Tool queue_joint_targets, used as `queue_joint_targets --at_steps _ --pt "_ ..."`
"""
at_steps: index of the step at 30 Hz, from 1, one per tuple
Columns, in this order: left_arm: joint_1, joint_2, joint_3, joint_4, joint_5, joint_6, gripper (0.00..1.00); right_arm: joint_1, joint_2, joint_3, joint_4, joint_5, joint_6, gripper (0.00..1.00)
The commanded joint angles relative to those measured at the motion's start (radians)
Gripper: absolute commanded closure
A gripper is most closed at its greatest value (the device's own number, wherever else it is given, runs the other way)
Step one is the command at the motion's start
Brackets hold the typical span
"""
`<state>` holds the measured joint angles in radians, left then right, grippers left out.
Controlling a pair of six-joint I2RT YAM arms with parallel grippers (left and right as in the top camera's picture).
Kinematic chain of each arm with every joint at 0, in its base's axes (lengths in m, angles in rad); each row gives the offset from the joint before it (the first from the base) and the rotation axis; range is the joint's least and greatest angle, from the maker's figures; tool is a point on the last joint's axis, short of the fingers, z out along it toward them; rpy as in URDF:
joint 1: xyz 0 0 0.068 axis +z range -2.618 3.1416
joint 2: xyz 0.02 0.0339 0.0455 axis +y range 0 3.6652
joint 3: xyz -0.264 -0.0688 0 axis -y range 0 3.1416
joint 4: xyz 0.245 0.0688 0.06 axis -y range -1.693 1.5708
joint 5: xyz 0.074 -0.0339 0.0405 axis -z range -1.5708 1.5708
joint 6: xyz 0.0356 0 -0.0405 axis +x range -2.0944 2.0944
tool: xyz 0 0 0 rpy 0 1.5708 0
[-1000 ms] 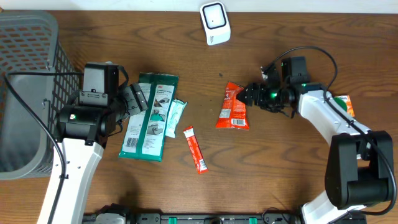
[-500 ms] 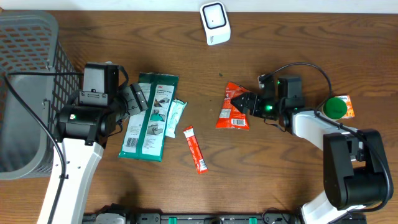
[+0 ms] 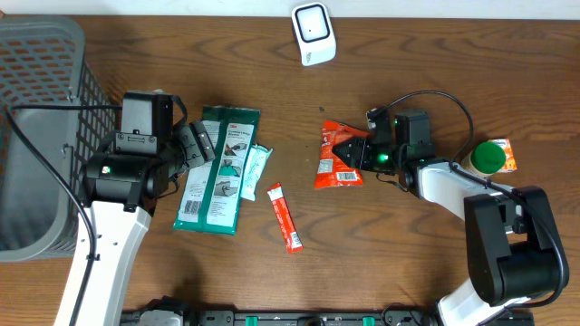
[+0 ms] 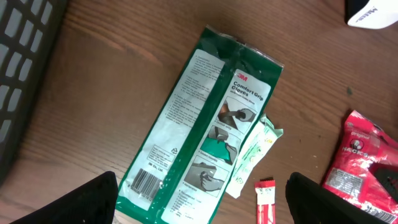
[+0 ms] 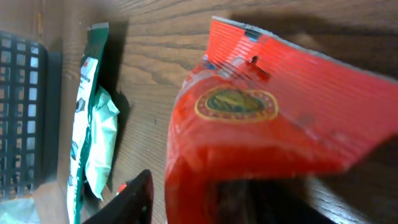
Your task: Scan the item barcode
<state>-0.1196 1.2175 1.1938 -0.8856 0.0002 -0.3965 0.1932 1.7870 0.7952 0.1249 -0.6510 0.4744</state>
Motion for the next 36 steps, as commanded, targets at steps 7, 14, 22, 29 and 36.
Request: queue_joint_targets --at_steps 7,14,22,29,36 --pt "0.003 0.004 0.014 0.0 -0.012 -0.005 0.13 0.019 0.035 -0.007 0.003 0.018 -0.013 0.88" --pt "0.003 0.004 0.014 0.0 -0.012 -0.005 0.13 0.02 0.01 0.003 0.047 -0.029 -0.032 0.99" --pt "0.003 0.004 0.014 0.0 -0.012 -0.005 0.13 0.024 -0.19 0.111 -0.224 -0.003 -0.24 0.99" --pt "0.003 0.004 0.014 0.0 -0.012 -0.005 0.13 0.053 -0.285 0.392 -0.668 0.144 -0.413 0.99" --pt "0.003 0.004 0.014 0.0 -0.012 -0.005 0.13 0.14 -0.249 0.732 -0.982 0.313 -0.512 0.99"
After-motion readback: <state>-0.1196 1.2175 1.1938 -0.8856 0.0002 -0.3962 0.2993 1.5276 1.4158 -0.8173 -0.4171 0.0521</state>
